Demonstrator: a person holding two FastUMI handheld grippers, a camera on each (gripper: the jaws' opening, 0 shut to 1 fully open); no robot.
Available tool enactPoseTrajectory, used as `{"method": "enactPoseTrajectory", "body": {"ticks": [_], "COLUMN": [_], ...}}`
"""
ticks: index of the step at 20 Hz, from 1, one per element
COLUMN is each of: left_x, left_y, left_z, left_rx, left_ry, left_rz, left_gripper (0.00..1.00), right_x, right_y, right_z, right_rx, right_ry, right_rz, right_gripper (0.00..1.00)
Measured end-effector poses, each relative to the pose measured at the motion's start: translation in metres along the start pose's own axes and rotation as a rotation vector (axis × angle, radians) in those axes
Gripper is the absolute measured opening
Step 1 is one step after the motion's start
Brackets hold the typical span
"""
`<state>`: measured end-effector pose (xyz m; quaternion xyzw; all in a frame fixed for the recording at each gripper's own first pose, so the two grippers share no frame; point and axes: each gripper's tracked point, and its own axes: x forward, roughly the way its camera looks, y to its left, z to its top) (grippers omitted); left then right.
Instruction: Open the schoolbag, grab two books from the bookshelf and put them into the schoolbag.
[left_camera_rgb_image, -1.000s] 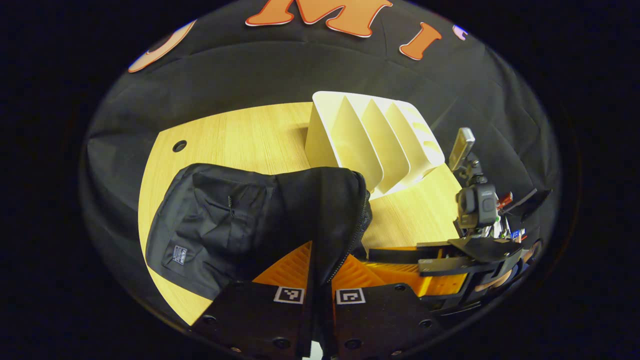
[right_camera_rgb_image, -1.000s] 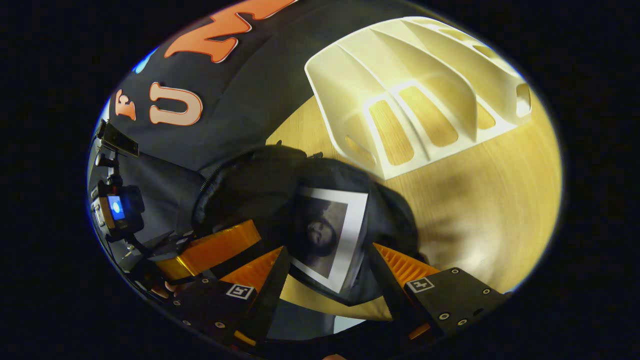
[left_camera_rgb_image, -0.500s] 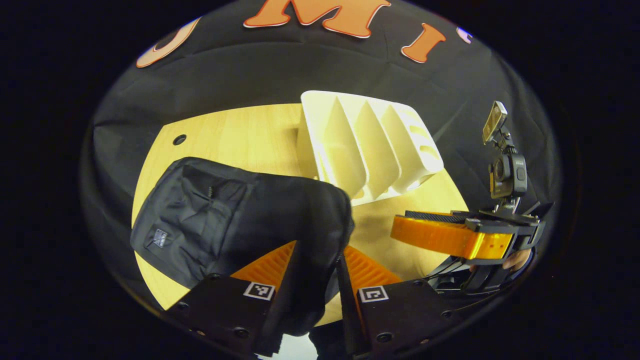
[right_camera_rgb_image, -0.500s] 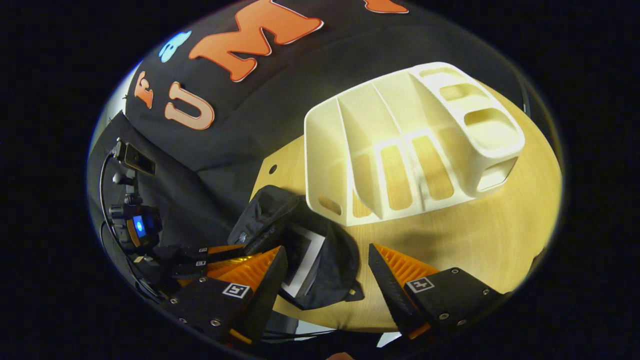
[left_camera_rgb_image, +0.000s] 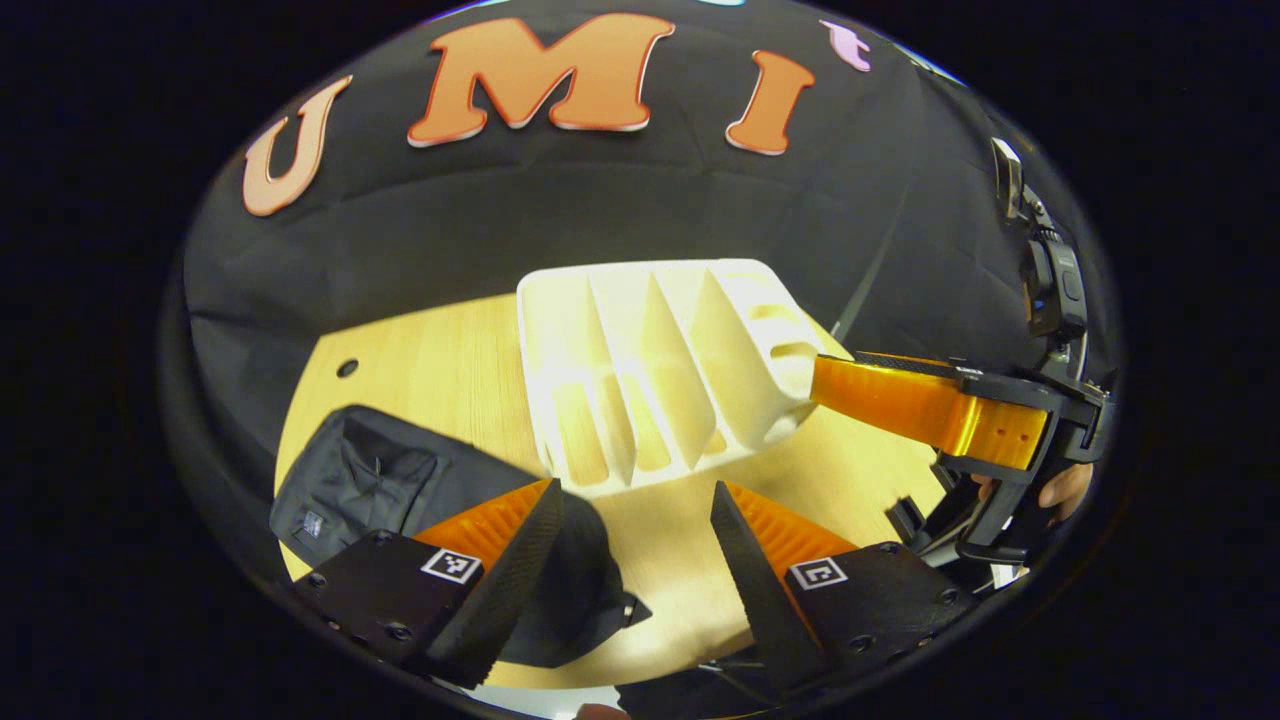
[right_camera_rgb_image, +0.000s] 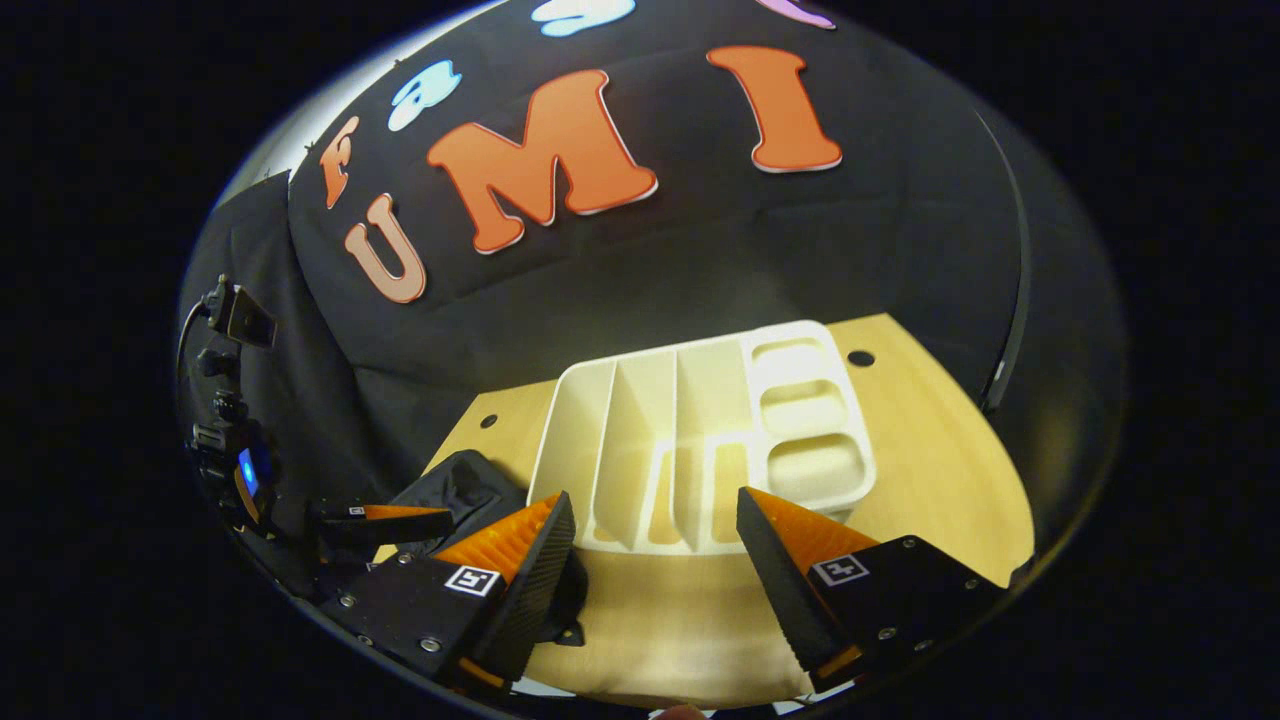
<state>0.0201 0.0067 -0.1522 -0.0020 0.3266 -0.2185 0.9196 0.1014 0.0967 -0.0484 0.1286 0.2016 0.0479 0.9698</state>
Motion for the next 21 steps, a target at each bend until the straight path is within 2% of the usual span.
{"method": "enactPoseTrajectory", "body": {"ticks": [5, 13, 15, 18, 19, 20, 21], "left_x": [-0.026, -0.055, -0.057, -0.066, -0.07, -0.072, -0.074], "left_y": [-0.036, -0.04, -0.036, -0.039, -0.035, -0.032, -0.03], "left_z": [0.022, 0.035, 0.031, 0.022, 0.02, 0.017, 0.011], "left_rx": [-0.023, -0.111, -0.073, -0.073, -0.078, -0.073, -0.067], "left_ry": [-0.202, -0.438, -0.46, -0.466, -0.482, -0.471, -0.448], "left_rz": [0.076, 0.219, 0.29, 0.317, 0.339, 0.361, 0.387], "left_gripper": [0.97, 0.97, 0.96, 0.97, 0.94, 0.97, 0.92], "right_x": [-0.04, -0.094, -0.103, -0.112, -0.114, -0.115, -0.115], "right_y": [-0.035, -0.053, -0.059, -0.069, -0.072, -0.076, -0.081], "right_z": [0.032, 0.043, 0.045, 0.047, 0.048, 0.047, 0.046], "right_rx": [-0.078, -0.155, -0.172, -0.167, -0.172, -0.188, -0.204], "right_ry": [-0.125, -0.217, -0.247, -0.276, -0.289, -0.296, -0.301], "right_rz": [-0.032, 0.012, 0.013, 0.005, 0.003, -0.008, -0.023], "right_gripper": [0.97, 0.97, 0.97, 0.97, 0.97, 0.97, 0.97]}}
